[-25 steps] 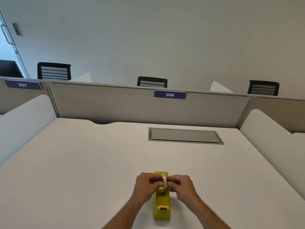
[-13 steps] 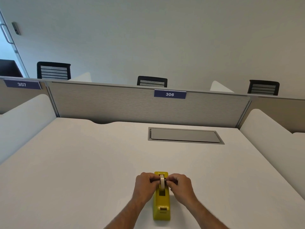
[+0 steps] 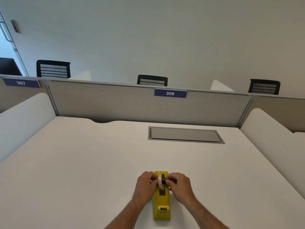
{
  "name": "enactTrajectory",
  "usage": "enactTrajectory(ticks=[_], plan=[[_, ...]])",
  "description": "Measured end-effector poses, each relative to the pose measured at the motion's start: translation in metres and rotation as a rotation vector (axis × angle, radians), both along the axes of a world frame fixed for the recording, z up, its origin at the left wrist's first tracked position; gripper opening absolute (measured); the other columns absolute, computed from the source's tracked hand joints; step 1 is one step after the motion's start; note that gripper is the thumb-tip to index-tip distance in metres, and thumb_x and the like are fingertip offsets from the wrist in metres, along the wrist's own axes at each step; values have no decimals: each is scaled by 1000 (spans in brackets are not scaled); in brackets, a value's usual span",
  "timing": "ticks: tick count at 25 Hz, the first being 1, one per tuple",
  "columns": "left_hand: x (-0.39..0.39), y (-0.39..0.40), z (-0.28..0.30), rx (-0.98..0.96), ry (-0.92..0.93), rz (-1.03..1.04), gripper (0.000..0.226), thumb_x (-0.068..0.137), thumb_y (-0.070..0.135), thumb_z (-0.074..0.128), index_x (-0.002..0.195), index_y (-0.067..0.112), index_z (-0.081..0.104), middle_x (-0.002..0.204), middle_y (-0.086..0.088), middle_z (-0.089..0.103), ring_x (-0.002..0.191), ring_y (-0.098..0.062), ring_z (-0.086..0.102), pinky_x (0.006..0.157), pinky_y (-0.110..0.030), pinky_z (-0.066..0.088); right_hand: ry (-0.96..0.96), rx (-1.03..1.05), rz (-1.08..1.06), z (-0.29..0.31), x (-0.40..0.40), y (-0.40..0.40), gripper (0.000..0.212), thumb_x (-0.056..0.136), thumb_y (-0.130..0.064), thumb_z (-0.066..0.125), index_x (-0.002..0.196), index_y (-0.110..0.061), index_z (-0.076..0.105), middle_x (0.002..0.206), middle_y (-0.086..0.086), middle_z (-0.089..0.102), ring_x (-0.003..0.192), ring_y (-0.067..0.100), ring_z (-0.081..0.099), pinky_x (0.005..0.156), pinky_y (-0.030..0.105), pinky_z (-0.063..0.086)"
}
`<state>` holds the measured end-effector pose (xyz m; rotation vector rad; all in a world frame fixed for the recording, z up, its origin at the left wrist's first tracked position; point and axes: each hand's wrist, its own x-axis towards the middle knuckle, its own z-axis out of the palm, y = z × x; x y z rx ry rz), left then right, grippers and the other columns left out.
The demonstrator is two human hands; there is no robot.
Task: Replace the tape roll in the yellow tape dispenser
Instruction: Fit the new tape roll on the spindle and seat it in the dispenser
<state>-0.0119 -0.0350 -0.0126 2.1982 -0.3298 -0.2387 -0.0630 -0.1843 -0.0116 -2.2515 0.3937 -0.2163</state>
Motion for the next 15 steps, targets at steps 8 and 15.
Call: enactTrajectory(ticks=[8,15], plan=[[1,-2,-2,-7,-24,1,14,92,16,62,84,27,58,92,7,60,85,-9,56,79,-20,50,29,-12,1,-4,0,1,21,86,-12,72,82,-32,66,84,-11,64,84,13,66,78,33,60],[1,-2,-2,35,-58,3,13,90,19,65,83,29,59,94,6,60,87,-11,59,82,-23,52,2,-116,7,-2,1,-2,9,83,-20,73,91,-22,78,80,-11,65,77,7,63,67,12,44]])
